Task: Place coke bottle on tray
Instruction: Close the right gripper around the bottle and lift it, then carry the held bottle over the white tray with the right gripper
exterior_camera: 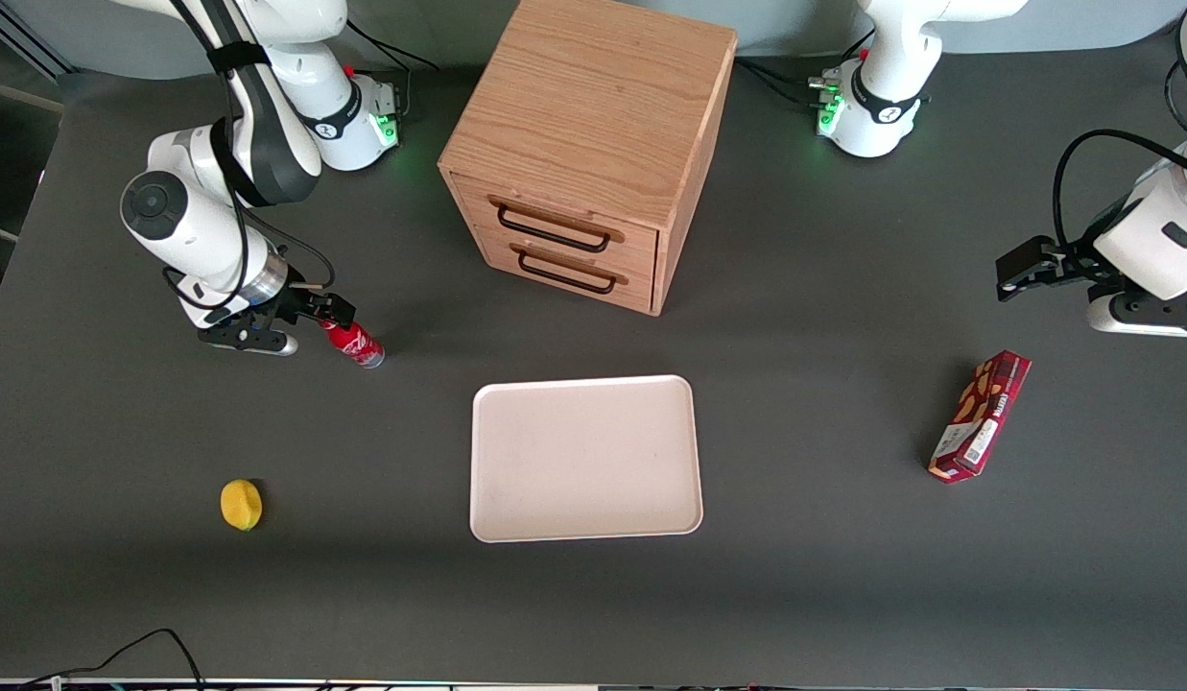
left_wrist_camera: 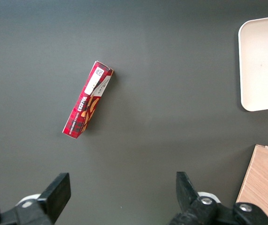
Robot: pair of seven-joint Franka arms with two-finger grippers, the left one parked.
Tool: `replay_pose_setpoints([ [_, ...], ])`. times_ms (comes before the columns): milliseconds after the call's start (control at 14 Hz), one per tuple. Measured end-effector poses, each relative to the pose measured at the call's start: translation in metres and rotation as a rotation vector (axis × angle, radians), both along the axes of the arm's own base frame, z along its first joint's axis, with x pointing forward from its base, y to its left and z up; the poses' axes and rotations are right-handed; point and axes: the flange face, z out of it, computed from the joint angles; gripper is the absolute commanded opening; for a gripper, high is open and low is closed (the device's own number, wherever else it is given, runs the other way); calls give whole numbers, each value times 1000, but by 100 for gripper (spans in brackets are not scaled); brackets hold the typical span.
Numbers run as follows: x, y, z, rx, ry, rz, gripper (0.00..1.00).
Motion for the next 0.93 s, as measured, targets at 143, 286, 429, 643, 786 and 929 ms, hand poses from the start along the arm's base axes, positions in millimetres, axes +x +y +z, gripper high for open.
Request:
replay_pose_setpoints([
  [143,-1,0,-3,0,5,0,0],
  [286,0,0,-4,0,6,0,0],
  [429,0,0,-4,0,5,0,0],
  [643,2,2,2,-1,12,3,0],
  [786,13,4,32,-8,51,6,0],
  [929,31,6,94,-12,73,7,0],
])
